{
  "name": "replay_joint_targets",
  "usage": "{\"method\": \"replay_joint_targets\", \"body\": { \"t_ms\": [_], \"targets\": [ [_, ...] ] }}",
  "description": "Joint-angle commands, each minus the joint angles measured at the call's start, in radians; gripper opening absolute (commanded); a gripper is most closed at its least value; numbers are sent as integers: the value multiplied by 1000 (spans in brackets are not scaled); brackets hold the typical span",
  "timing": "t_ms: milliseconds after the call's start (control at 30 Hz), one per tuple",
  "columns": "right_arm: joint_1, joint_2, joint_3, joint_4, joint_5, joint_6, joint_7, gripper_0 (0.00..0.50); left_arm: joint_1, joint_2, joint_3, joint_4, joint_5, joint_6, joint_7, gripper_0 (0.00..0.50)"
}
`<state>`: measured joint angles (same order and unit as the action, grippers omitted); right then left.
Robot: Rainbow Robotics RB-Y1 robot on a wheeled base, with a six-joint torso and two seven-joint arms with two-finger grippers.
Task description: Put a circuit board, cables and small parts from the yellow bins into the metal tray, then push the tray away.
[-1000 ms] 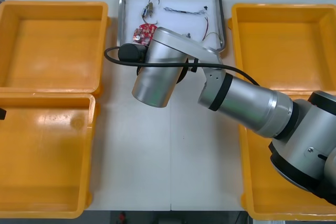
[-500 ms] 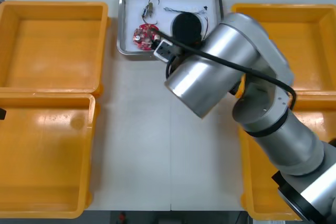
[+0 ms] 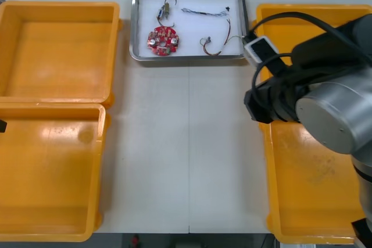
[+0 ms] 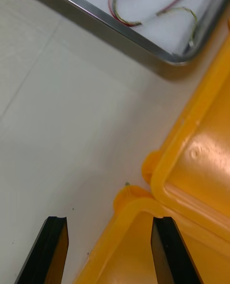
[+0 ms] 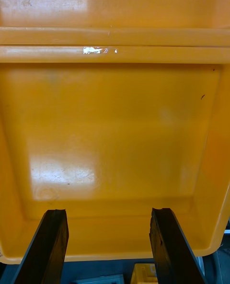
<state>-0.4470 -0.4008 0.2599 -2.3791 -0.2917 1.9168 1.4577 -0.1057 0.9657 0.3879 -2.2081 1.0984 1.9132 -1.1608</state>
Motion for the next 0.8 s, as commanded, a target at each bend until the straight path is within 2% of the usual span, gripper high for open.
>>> {"method": "replay_joint_targets", "body": {
  "t_ms": [33, 267, 600, 700, 800],
  "targets": [
    [88, -96, -122, -58, -80, 3, -91, 500, 17, 44, 28, -25, 8, 7, -69, 500],
    [146, -162, -280, -74, -219, 3, -200, 500, 17, 44, 28, -25, 8, 7, -69, 500],
    [303, -240, -541, -84, -419, 3, -209, 500, 17, 44, 28, -25, 8, 7, -69, 500],
    [344, -247, -607, -84, -465, 3, -209, 500, 17, 44, 28, -25, 8, 7, -69, 500],
    [373, -254, -631, -84, -475, 3, -211, 500, 17, 44, 28, -25, 8, 7, -69, 500]
  ]
}}
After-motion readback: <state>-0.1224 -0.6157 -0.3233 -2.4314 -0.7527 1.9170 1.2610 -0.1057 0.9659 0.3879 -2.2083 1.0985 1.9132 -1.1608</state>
